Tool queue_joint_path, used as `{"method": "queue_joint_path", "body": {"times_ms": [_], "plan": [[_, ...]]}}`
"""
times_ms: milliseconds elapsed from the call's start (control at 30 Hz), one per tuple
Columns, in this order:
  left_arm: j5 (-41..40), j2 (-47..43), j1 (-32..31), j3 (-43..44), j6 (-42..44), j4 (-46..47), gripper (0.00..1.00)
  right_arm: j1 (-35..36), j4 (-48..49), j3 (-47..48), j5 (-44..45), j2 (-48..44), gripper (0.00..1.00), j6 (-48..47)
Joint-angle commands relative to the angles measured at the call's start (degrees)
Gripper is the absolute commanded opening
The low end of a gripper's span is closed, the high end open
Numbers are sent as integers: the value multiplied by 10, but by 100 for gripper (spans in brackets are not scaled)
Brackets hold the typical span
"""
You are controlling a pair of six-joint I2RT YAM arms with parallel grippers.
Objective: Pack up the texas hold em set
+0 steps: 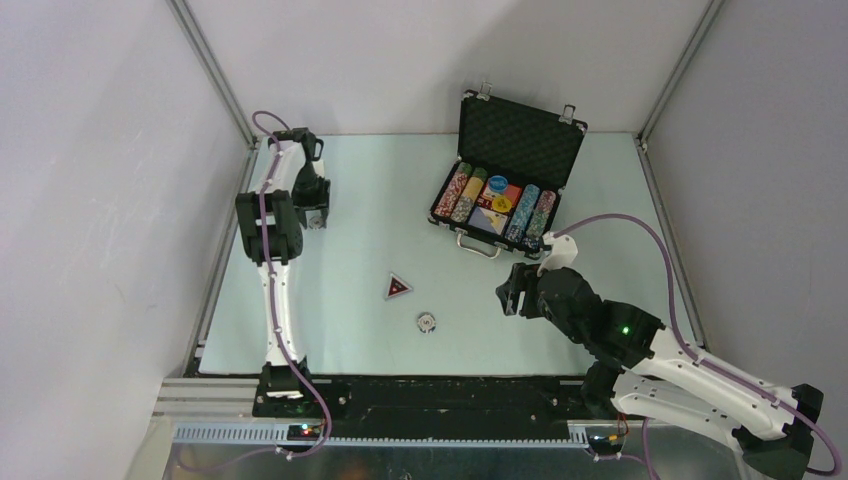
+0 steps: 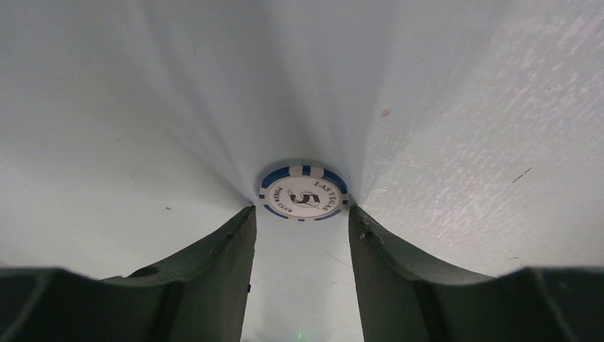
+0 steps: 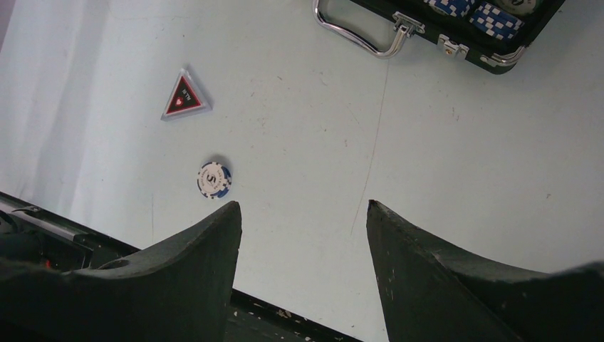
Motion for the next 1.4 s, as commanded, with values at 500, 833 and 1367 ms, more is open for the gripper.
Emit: {"method": "queue_joint_path", "body": {"times_ms": [500, 833, 1367], "plan": [[-30, -12, -6, -8, 17, 37, 51, -4, 9, -3, -5, -11, 69, -3], [18, -20, 12, -5, 25, 37, 52, -11, 4, -4, -7, -13, 69, -9], [86, -26, 1, 7, 12, 35, 52, -16, 10, -6, -15, -8, 70, -11]]}}
